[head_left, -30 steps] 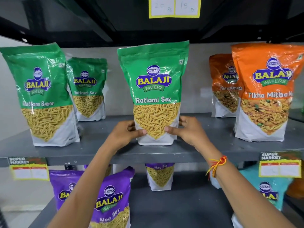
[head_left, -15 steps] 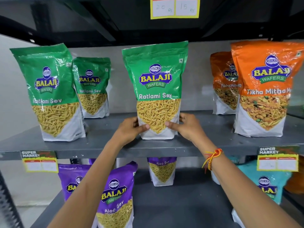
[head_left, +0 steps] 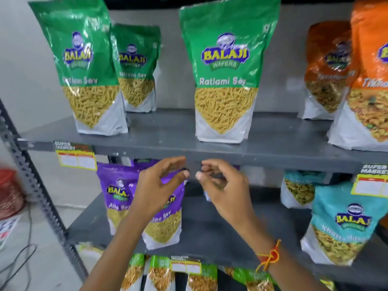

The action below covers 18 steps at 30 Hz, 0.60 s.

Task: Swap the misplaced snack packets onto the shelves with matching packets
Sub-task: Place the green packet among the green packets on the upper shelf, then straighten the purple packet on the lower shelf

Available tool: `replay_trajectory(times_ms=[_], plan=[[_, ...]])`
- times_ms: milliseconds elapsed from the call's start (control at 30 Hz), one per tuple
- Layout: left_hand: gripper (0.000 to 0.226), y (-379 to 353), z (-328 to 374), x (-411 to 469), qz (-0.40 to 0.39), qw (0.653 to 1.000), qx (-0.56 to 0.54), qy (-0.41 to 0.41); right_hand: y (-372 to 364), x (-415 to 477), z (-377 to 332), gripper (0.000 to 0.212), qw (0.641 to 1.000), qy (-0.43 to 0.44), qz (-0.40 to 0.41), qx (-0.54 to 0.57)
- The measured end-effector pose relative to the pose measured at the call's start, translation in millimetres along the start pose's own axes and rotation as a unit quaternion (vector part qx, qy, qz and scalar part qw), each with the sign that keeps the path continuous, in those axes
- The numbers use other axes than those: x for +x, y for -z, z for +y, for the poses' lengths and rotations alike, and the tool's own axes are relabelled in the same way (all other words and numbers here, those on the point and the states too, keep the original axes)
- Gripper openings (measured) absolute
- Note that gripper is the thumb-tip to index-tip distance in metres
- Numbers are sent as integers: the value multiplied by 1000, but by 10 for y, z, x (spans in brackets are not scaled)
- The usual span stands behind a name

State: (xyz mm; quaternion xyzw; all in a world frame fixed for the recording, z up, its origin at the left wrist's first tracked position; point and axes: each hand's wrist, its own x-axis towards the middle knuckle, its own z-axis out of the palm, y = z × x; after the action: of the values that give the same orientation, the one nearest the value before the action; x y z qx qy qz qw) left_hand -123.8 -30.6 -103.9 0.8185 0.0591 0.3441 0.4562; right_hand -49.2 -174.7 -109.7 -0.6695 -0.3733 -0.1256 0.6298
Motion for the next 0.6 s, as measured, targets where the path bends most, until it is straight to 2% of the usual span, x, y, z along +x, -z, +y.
replay_trajectory(times_ms=[200, 333, 467, 533, 600], plan=[[28, 122, -951, -555, 23, 986, -5, 167, -442, -413, 851, 25, 985, -143, -95, 20], [26, 194, -1632, -834, 55, 962, -10, 267, -709, -614, 1638, 47, 955, -264, -130, -18], [60, 164, -2263, -954, 0, 942, 18, 334, -989, -642, 2201, 81, 910, -368, -190, -15], [72, 81, -2430, -947, -19, 939, 13, 344, -1095, -592, 2333, 82, 897, -370, -243, 14], [75, -18, -2519, -928, -27, 943, 22, 330, -1154, -526, 2392, 72, 893, -348, -283, 37]])
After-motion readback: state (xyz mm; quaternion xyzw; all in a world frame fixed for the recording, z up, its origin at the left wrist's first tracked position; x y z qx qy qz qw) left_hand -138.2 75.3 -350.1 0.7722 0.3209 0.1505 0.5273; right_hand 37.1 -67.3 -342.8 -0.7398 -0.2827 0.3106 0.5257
